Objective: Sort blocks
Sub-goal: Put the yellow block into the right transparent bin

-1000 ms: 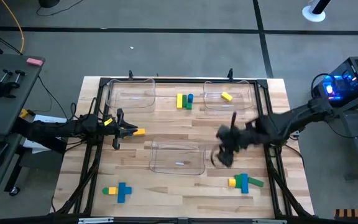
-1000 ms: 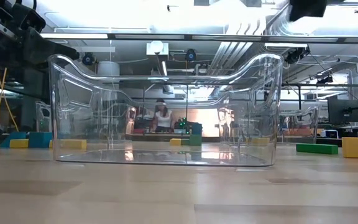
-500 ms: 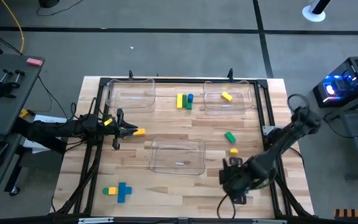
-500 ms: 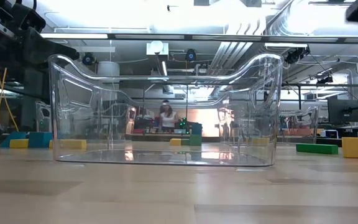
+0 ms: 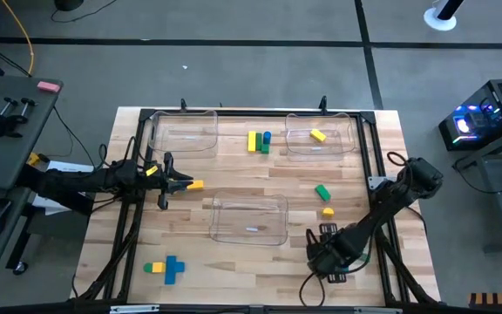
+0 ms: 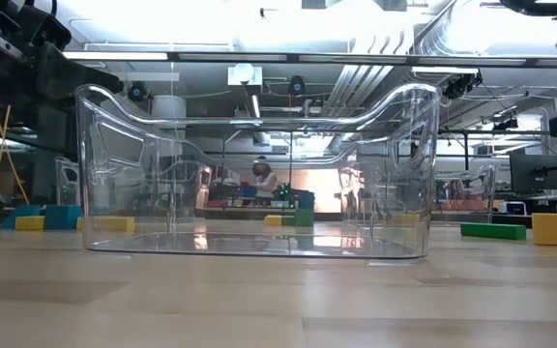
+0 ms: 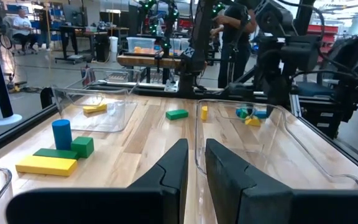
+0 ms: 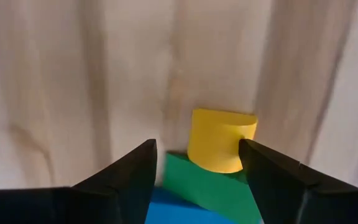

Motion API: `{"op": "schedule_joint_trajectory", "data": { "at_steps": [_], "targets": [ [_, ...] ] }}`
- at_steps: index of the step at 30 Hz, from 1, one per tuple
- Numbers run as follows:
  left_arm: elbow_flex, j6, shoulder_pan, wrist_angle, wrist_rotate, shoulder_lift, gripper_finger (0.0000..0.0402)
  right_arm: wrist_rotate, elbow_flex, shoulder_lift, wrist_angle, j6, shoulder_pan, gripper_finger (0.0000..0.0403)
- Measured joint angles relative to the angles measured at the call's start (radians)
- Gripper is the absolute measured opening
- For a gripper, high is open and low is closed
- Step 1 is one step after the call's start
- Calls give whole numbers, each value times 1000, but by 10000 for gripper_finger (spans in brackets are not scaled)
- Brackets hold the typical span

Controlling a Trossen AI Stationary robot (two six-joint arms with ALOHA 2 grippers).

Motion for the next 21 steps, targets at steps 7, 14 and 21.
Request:
{"op": "schedule_joint_trajectory", "data": {
  "at_steps": [7, 14, 21],
  "targets": [
    [0, 0, 0, 0, 0, 0, 44, 18, -52, -1, 18, 7, 0, 229],
    [0, 0, 0, 0, 0, 0, 44, 37, -56, -2, 42, -16, 0, 229],
    [0, 0, 0, 0, 0, 0, 44, 42, -133, -9, 167, 64, 0, 229]
  ]
}}
